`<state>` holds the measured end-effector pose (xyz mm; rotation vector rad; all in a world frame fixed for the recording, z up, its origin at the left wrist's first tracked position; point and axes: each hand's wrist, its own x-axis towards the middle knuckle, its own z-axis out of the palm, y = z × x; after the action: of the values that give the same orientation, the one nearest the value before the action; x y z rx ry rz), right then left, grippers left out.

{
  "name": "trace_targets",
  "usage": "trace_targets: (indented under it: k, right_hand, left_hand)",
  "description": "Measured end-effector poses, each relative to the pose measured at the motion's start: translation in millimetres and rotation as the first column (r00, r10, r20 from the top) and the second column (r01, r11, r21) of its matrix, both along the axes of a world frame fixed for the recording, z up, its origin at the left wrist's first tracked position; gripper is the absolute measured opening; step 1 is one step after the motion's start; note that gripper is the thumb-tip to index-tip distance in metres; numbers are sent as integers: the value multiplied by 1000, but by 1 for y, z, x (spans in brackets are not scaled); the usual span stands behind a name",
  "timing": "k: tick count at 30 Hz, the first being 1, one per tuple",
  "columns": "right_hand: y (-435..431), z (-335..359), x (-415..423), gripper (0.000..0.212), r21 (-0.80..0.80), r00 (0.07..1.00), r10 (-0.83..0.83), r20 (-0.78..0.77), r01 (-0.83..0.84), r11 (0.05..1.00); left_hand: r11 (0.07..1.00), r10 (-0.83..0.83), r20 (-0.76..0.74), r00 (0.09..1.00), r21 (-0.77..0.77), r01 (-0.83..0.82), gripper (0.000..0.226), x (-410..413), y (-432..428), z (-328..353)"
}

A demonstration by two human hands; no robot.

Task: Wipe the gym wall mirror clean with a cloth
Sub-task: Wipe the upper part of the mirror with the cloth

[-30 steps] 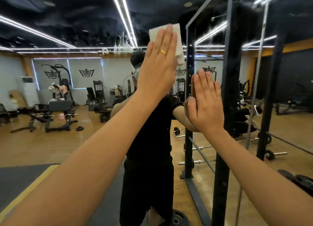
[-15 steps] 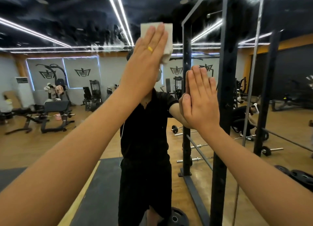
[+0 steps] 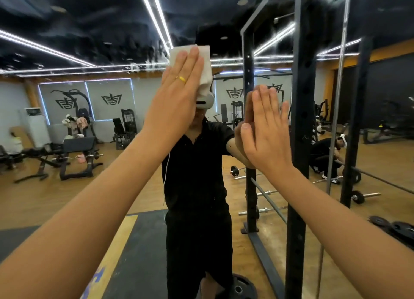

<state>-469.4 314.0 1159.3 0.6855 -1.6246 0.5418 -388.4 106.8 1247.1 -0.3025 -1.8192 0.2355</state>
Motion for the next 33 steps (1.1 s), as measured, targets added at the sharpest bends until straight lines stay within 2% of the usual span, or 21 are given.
trace_targets:
  k: [4,6,9,14,22,29,33]
  right_hand:
    - [-35,24,16,67,-37,998,66,-21,-67,997]
    - [-47,32,13,67,-78,999,34,10,-33,996]
    - [-50,25,7,67,-81,998,-66,-9,65,995]
    - [-48,25,5,68,-84,996,-88,-18,86,993]
    - [-51,26,12,65,-100,997,-77,-29,74,992]
    - [-50,25,8,66,-91,994,-106,-22,104,990]
    - [-52,25,10,66,-102,992,-124,-23,121,987]
  left_hand:
    - [999,-19,-16,1000,35,20,55,-3,16,36]
    - [1000,-22,-25,999,12,22,56,-2,13,39]
    - [999,-21,-15,1000,-34,21,57,3,-2,22]
    - [995,6,15,1000,-96,-5,59,16,-30,-6]
    - [990,46,32,998,-132,-42,63,7,-8,51]
    - [999,7,54,999,-46,-4,62,29,-50,-26]
    - [999,-42,28,999,24,42,57,29,-45,3]
